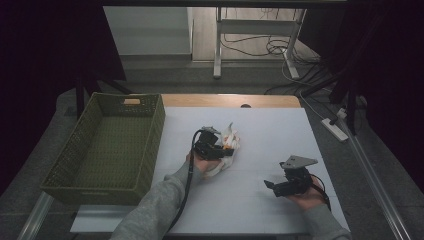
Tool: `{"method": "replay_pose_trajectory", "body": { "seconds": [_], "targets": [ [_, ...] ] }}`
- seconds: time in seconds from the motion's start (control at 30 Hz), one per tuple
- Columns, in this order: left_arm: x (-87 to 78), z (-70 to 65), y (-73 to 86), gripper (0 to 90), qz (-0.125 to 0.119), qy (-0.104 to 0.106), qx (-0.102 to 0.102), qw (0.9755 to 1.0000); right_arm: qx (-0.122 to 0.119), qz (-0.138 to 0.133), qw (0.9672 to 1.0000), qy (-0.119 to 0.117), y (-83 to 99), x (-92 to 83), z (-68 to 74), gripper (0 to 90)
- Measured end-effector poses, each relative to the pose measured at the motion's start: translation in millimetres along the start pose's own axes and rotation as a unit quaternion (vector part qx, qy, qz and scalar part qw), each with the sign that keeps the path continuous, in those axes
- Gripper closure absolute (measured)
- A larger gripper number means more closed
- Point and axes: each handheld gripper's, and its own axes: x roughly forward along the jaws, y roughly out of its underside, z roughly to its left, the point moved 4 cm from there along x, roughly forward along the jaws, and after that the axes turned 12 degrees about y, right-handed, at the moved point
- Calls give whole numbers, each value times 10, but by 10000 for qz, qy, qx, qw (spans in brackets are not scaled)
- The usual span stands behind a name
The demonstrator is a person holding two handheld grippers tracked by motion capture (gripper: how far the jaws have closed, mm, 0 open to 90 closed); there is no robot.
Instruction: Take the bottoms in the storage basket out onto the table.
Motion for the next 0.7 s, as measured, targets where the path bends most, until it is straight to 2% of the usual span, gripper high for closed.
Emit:
{"method": "replay_pose_trajectory", "body": {
  "seconds": [0.23,0.33,0.37,0.4,0.43,0.47,0.53,0.6,0.63,0.7],
  "targets": [
    [-21,-14,-21,689,105,-64,173,9998,3,-2,10000,-1,0,0,-3,98],
    [-47,-26,-35,611,74,-140,206,9997,5,13,10000,-7,1,3,3,98],
    [-61,-40,-46,577,143,-234,283,9992,1,10,10000,-7,1,6,5,98],
    [-61,-40,-46,541,143,-234,283,9992,2,10,10000,-7,1,6,5,98],
    [-65,-61,-57,499,227,-465,366,9980,4,12,10000,-10,1,5,4,98],
    [-65,-61,-57,446,227,-465,366,9980,7,13,10000,-9,1,4,4,98],
    [-84,-89,-80,357,290,-695,470,9961,8,13,10000,-8,1,4,3,98],
    [-108,-111,-94,317,380,-848,581,9940,2,15,10000,-6,3,8,3,98],
    [-108,-111,-94,301,380,-848,581,9940,1,13,10000,-9,3,9,3,98],
    [-140,-151,-109,269,408,-1011,683,9917,-6,19,10000,-10,4,6,1,98]
  ]
}}
